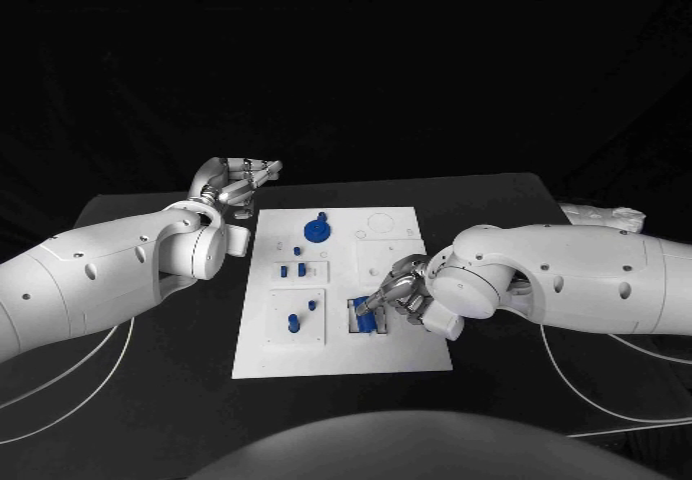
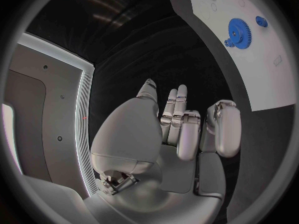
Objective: Assemble the parts on the task board
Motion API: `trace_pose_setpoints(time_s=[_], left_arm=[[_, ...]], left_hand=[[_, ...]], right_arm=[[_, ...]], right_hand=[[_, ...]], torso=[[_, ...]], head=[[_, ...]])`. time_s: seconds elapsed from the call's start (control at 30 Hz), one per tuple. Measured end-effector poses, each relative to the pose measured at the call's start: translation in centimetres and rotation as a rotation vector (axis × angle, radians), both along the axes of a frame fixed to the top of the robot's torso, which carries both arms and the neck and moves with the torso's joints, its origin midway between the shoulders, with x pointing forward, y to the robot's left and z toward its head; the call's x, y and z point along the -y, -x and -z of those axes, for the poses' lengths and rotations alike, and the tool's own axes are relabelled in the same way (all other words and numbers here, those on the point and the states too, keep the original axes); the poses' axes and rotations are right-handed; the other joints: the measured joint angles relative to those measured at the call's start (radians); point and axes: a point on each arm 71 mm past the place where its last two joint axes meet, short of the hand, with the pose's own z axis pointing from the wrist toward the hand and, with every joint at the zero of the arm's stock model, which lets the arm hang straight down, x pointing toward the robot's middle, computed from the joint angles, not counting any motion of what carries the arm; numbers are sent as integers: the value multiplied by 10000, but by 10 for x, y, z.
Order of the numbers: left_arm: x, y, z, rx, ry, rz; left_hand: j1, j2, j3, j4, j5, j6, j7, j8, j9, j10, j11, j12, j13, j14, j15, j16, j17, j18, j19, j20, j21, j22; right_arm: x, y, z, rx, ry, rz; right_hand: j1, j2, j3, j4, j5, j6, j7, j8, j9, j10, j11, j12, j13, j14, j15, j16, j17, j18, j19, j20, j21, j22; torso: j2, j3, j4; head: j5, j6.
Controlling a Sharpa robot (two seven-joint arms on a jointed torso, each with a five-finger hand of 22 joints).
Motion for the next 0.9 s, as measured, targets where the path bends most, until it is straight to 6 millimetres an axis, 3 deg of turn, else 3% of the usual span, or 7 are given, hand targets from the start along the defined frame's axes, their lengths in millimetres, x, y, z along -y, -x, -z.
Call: trace_pose_setpoints(time_s=[0.9], left_arm=[[0, 0, 0, -9, 0, 3]], left_hand=[[52, 52, 0, 0, 0, 0, 0, 0, -2, 0, 0, 0, 0, 0, 0, 0, 0, 0, 0, 0, 0, 0]], right_arm=[[-8, 0, 2, 10, 61, -150]], right_hand=[[-73, 66, -90, 104, -281, 105, -76, -265, -116, 0, 0, 0, -3, 0, 0, 0, -1, 0, 1, -74, 0, -2]], torso=[[-3, 4, -1]], head=[[12, 0]])
